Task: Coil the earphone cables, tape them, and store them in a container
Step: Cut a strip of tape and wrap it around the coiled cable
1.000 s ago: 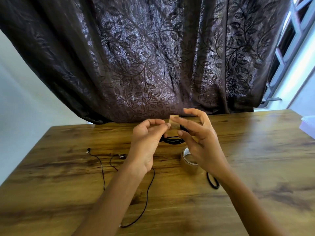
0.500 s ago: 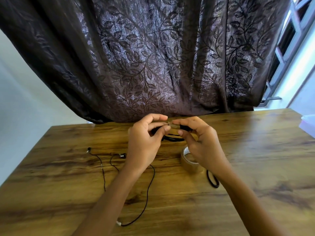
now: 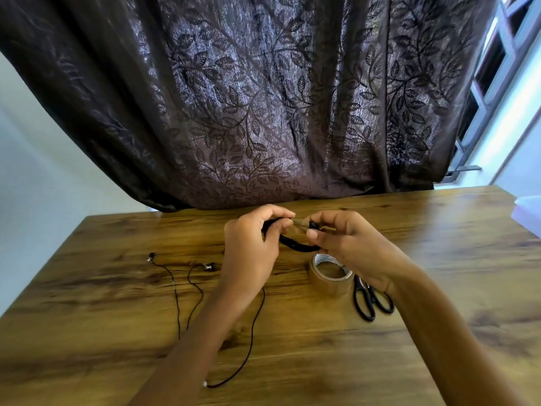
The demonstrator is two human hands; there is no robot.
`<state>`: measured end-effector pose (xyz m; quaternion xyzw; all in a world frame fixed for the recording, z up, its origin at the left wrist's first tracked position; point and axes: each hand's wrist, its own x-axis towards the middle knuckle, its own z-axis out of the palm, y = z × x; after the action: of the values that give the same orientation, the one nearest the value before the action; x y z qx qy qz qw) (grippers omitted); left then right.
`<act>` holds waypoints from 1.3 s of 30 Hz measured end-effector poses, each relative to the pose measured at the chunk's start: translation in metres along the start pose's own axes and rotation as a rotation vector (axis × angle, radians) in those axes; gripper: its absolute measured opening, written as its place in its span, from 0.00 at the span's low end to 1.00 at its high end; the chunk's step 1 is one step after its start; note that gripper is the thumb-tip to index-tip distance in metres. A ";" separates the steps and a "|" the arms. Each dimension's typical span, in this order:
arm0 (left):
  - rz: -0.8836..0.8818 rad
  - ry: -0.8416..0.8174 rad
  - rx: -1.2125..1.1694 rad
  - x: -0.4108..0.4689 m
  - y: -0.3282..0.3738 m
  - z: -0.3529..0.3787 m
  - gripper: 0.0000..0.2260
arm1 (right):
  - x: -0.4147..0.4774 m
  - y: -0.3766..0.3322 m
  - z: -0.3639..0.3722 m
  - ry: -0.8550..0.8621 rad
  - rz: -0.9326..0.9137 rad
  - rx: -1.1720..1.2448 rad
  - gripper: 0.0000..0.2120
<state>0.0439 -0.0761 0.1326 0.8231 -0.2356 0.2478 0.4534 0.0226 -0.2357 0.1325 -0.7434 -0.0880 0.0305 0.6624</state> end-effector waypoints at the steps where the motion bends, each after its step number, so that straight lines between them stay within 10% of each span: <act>1: -0.062 -0.037 -0.037 0.000 -0.001 0.000 0.05 | 0.000 0.000 -0.001 -0.029 0.039 0.086 0.09; 12: -0.557 -0.232 -0.485 0.005 -0.003 -0.003 0.06 | -0.002 0.004 0.000 -0.053 0.075 0.380 0.16; 20: -0.595 -0.261 -0.545 0.010 0.000 -0.004 0.05 | 0.000 0.018 0.006 0.229 -0.348 -0.348 0.22; 39: -0.659 -0.234 -0.639 0.007 -0.008 0.000 0.07 | 0.005 0.022 0.011 0.215 -0.228 0.044 0.13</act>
<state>0.0541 -0.0735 0.1312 0.6957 -0.0758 -0.0886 0.7088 0.0277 -0.2266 0.1094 -0.7127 -0.0998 -0.1225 0.6834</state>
